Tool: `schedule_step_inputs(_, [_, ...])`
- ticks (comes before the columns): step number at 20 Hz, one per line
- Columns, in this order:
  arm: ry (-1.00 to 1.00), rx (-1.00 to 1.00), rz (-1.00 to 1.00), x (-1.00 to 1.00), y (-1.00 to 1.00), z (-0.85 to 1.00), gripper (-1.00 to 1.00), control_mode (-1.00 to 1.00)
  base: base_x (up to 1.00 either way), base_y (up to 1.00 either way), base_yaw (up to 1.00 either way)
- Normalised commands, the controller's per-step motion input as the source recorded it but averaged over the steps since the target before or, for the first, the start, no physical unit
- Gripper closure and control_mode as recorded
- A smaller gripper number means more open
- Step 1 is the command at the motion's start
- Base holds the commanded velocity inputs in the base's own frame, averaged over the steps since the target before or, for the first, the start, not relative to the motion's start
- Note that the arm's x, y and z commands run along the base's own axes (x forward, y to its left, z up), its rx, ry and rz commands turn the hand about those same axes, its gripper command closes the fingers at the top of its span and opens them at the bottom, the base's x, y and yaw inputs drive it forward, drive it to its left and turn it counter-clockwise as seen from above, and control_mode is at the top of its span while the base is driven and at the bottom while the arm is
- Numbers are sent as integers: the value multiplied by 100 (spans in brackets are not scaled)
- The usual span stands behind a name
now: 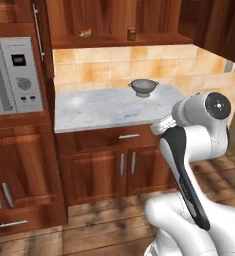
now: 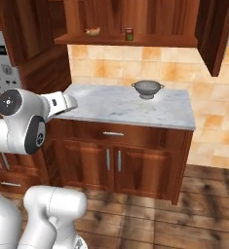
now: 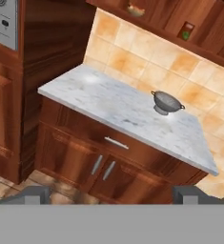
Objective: Pick the canned food and cereal from the counter and place them in the cabinets closest to them.
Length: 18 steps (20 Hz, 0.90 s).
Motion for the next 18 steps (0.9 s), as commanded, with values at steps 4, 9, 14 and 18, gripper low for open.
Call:
schedule_step_inputs(4, [0, 0, 0, 0, 0, 0, -100, 100, -28, 83, -3])
schedule_step_inputs(9, [0, 0, 0, 0, 0, 0, -100, 100, -29, 82, -3])
schedule_step_inputs(14, [0, 0, 0, 0, 0, 0, -100, 100, -34, 83, -3])
schedule_step_inputs(18, [0, 0, 0, 0, 0, 0, -100, 100, -36, 84, -3])
